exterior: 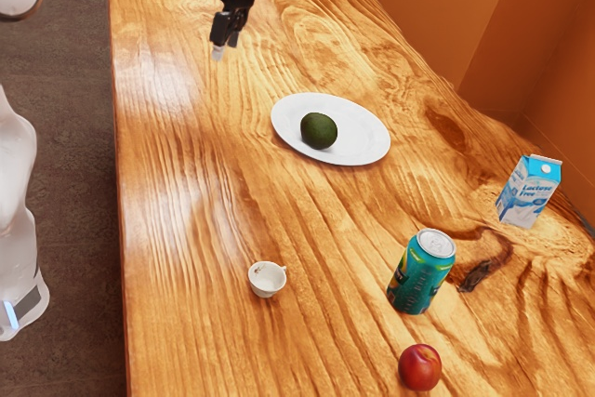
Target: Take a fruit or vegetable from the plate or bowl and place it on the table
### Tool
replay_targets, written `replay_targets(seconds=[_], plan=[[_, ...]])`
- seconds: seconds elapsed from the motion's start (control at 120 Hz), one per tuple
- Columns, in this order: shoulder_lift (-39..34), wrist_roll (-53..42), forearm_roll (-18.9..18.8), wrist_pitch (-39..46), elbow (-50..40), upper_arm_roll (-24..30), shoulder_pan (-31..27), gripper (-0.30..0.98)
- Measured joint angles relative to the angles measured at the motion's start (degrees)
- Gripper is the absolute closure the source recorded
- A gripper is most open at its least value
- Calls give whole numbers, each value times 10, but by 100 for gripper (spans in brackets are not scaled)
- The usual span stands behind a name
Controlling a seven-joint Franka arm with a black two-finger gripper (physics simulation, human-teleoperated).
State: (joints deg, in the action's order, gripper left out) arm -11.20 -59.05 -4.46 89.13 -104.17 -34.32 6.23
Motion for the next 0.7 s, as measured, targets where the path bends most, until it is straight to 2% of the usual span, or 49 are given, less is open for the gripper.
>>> replay_targets(seconds=[0.192, 0.383, 0.542, 0.7], plan=[[1, -8, -23, 52, -3, -1, 10, 0], [-3, -20, -23, 65, -2, 4, 127, 0], [-2, -23, -22, 73, -3, 5, 160, 0], [21, 31, -23, 72, 1, 6, 188, 0]])
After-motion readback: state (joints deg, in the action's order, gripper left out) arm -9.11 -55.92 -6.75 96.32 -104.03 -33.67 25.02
